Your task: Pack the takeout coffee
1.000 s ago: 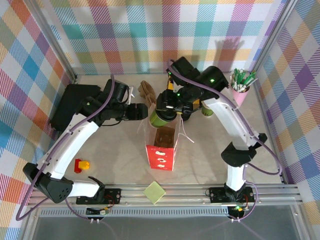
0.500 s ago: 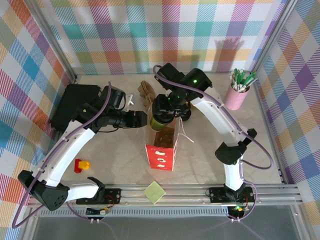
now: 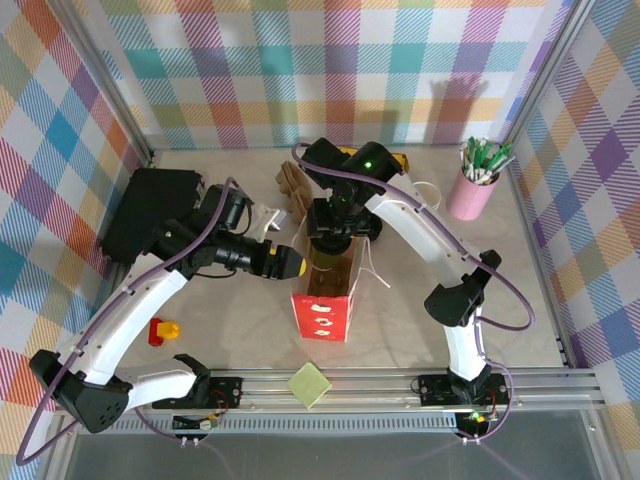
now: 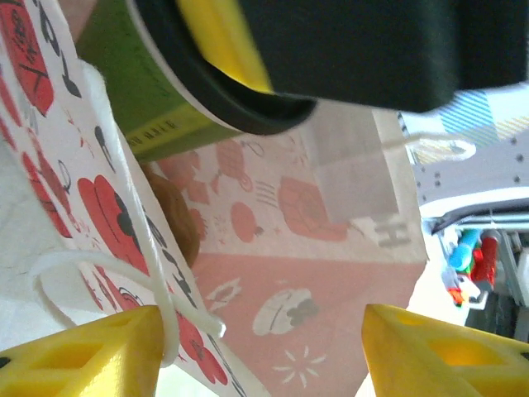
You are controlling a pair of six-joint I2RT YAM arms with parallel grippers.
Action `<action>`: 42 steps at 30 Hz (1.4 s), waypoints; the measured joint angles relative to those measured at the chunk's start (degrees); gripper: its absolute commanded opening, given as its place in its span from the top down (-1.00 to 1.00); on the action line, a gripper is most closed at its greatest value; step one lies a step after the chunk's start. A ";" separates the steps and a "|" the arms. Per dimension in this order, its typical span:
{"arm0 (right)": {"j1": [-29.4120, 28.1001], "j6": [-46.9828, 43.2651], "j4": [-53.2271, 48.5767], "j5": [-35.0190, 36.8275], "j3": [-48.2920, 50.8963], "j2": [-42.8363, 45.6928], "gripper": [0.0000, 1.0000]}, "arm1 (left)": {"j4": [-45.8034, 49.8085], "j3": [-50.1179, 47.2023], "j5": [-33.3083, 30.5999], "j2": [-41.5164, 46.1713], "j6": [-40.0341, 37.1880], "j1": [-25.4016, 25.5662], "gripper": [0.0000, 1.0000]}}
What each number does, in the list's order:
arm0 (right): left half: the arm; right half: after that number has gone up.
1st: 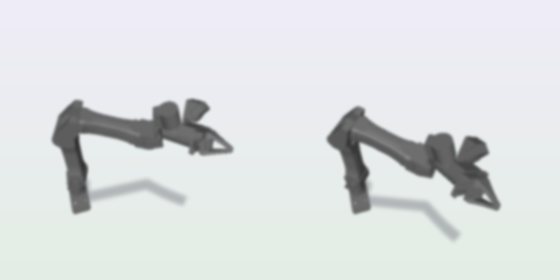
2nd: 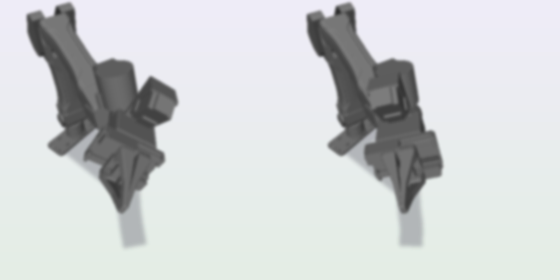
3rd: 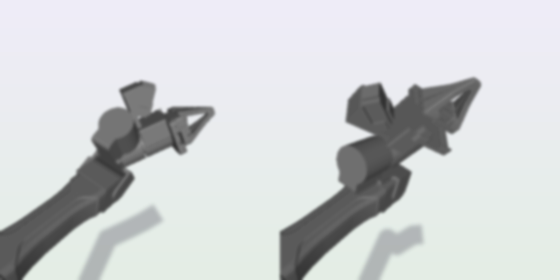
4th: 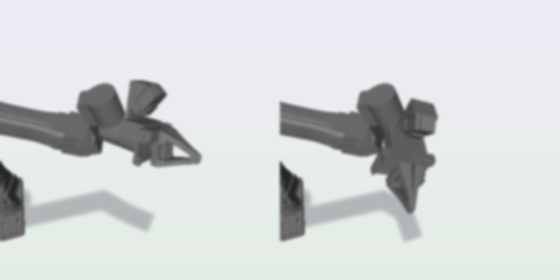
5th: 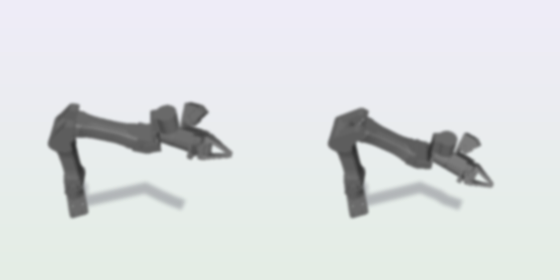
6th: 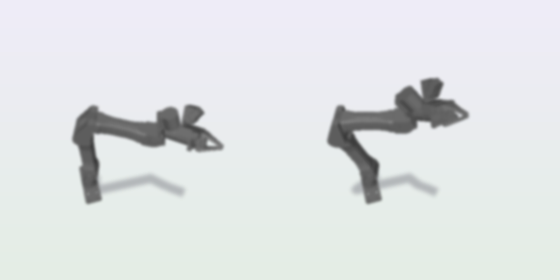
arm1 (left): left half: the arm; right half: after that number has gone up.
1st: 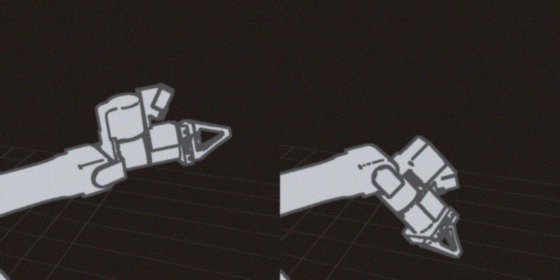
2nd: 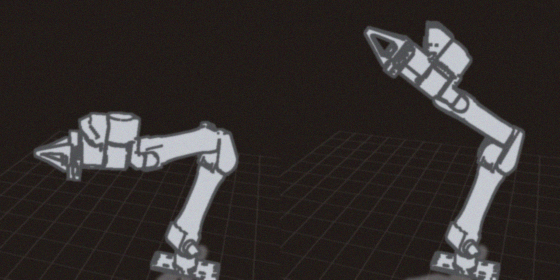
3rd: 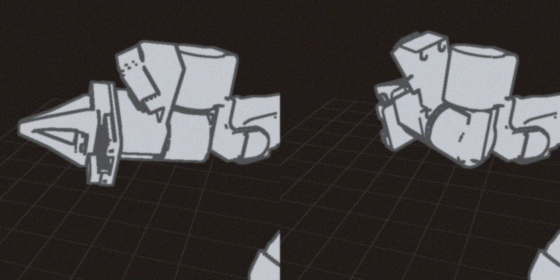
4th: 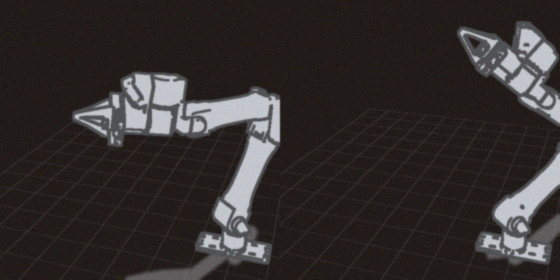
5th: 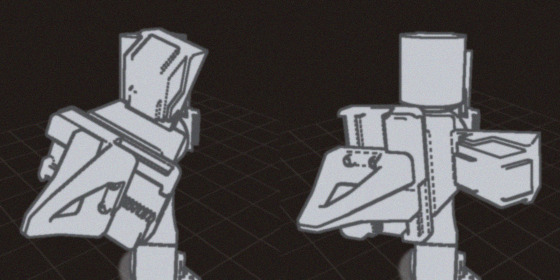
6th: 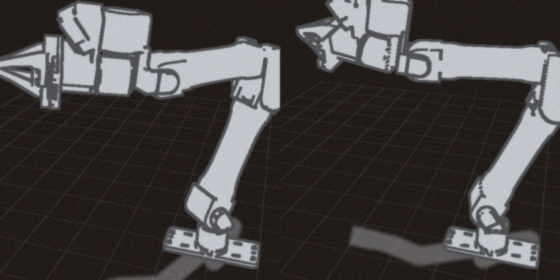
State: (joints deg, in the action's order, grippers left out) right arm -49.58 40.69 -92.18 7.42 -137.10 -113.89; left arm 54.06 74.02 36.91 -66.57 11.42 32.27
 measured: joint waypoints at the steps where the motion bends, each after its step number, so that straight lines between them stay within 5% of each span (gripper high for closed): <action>1: 0.00 -0.13 0.00 0.17 0.35 0.00 -0.18 | -0.04 -0.44 0.96 0.17 -0.42 0.11 -0.34; 9: 0.00 -1.07 0.00 1.16 0.61 0.00 -0.18 | -1.27 -1.68 5.62 -1.03 -1.40 2.82 -0.36; 17: -0.17 -1.05 0.00 1.14 1.51 0.00 -0.17 | -3.85 -1.86 3.87 -1.64 -0.04 3.15 -0.34; 25: -1.53 -1.07 0.00 1.11 1.51 -1.66 -0.16 | -3.45 0.42 2.19 -0.35 1.20 -6.12 -0.31; 42: -2.27 0.07 0.00 2.08 0.87 -4.66 -0.16 | -3.30 2.32 -15.96 0.15 12.31 -11.47 -0.29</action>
State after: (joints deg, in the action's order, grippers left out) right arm -51.86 40.75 -92.18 9.50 -136.22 -118.54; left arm 50.76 76.34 20.95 -66.41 23.73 20.80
